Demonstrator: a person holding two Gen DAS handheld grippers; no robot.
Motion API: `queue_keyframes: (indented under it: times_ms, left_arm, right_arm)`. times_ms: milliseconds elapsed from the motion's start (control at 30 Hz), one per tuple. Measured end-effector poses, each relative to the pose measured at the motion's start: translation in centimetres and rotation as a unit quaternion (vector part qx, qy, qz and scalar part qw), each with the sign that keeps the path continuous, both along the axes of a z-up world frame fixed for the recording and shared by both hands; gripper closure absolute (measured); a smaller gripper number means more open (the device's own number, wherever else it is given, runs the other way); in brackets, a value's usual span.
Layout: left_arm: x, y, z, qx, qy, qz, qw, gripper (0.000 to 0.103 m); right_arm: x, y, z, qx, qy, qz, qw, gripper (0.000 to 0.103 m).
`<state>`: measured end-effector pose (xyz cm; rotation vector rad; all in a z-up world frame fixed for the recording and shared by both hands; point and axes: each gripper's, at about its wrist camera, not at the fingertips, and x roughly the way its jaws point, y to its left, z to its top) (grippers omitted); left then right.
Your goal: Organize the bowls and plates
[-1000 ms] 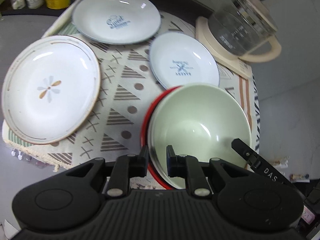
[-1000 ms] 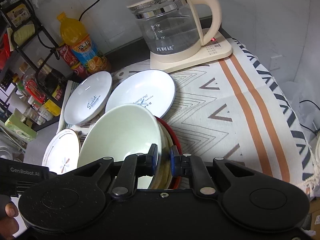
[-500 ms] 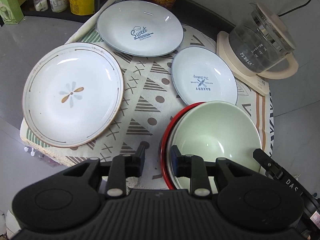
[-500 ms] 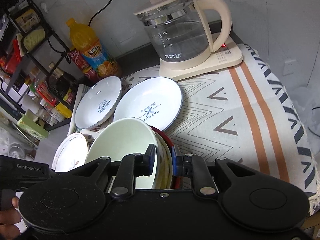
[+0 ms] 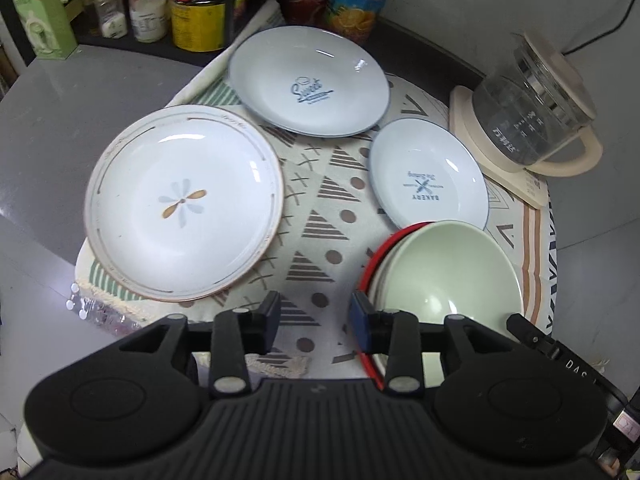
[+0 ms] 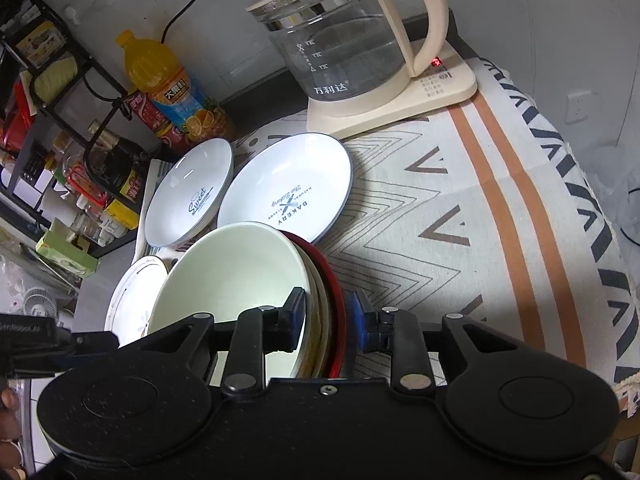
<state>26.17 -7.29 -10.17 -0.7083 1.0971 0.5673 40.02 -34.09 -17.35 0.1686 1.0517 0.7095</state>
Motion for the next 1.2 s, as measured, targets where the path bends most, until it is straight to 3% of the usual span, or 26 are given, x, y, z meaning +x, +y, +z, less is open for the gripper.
queue_keyframes:
  times_ms: [100, 233, 367, 567, 700, 767, 833, 1200]
  left_arm:
    - [-0.8, 0.7, -0.2, -0.005, -0.002, 0.008, 1.0, 0.064]
    - [-1.2, 1.7, -0.7, -0.003, 0.006, 0.01, 0.9999, 0.052]
    - [-1.4, 3.0, -1.1, -0.012, 0.003, -0.003, 0.9999, 0.043]
    - [-1.4, 5.5, -1.1, -0.013, -0.015, -0.06, 0.998, 0.031]
    - [-1.2, 8.0, -1.4, -0.019, -0.01, -0.096, 0.9952, 0.031]
    - [-1.2, 9.1, -1.4, -0.016, -0.014, -0.115, 0.9931, 0.03]
    - [-1.2, 10.2, -1.2, -0.015, -0.015, -0.134, 0.9908, 0.03]
    - [-1.6, 14.8, -0.9, -0.013, -0.034, -0.202, 0.9787, 0.027]
  right_arm:
    - [-0.2, 0.3, 0.1, -0.01, -0.003, -0.002, 1.0, 0.076]
    - [-0.5, 0.7, 0.2, -0.015, 0.003, -0.007, 1.0, 0.076]
    - [-0.7, 0.9, 0.0, -0.028, 0.007, -0.035, 0.999, 0.061]
    - [-2.0, 1.2, 0.7, -0.044, -0.005, -0.091, 0.995, 0.047]
    - [-3.5, 1.9, 1.7, -0.063, -0.014, -0.159, 0.985, 0.037]
    - [-4.4, 2.3, 2.3, -0.057, -0.016, -0.186, 0.981, 0.023]
    - [-5.4, 3.0, 2.9, -0.06, -0.026, -0.204, 0.977, 0.016]
    - [-10.0, 7.4, 3.8, -0.054, -0.018, -0.268, 0.962, 0.008]
